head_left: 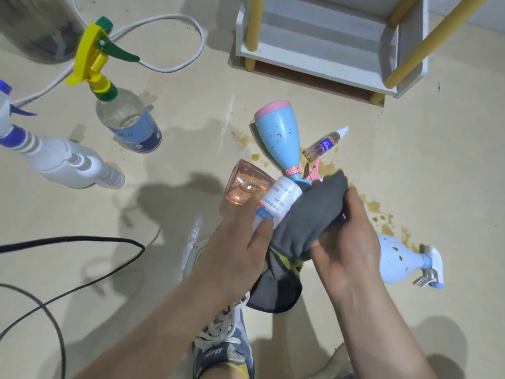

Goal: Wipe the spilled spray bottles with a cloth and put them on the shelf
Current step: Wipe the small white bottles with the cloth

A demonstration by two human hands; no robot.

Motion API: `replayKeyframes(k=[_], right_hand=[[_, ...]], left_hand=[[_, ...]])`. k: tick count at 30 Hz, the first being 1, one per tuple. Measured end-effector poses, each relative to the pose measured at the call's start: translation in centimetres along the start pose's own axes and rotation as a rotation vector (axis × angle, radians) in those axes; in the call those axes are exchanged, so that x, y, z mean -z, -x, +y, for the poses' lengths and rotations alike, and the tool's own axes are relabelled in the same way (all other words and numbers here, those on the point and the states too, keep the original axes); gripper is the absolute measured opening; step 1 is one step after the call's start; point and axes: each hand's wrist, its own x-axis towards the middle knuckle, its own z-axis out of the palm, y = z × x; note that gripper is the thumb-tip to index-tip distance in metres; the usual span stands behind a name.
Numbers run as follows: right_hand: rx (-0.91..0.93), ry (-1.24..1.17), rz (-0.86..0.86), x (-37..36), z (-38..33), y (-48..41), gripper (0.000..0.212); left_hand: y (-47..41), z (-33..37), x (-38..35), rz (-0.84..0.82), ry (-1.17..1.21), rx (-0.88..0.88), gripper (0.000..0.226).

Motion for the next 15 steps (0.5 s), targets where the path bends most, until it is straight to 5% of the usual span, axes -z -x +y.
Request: replayKeyframes(k=[7, 10, 12, 15], right_hand=[[0.351, 0.689, -0.262, -2.2, 4.4, 2.6, 0.053], [0.312, 0.628, -0.191, -2.4, 3.7, 1.7, 0.055], [0.302, 0.554, -0.038, -3.2, 2.7, -0.2, 0.033], [0.285, 0.578, -0.008, -4.3, 1.7, -1.1, 0.041]], left_hand=[[-1.8, -0.4, 0.1, -0.047, 0.142, 0.039, 0.061], [-1.4, -0.6, 0.2, -0.036, 0.181, 0.082, 0.046], [-0.5, 0.0, -0.3, 0.024, 0.138, 0.089, 0.036], [-0.4, 0.5, 0.1, 0.070, 0.080, 0.059, 0.029]])
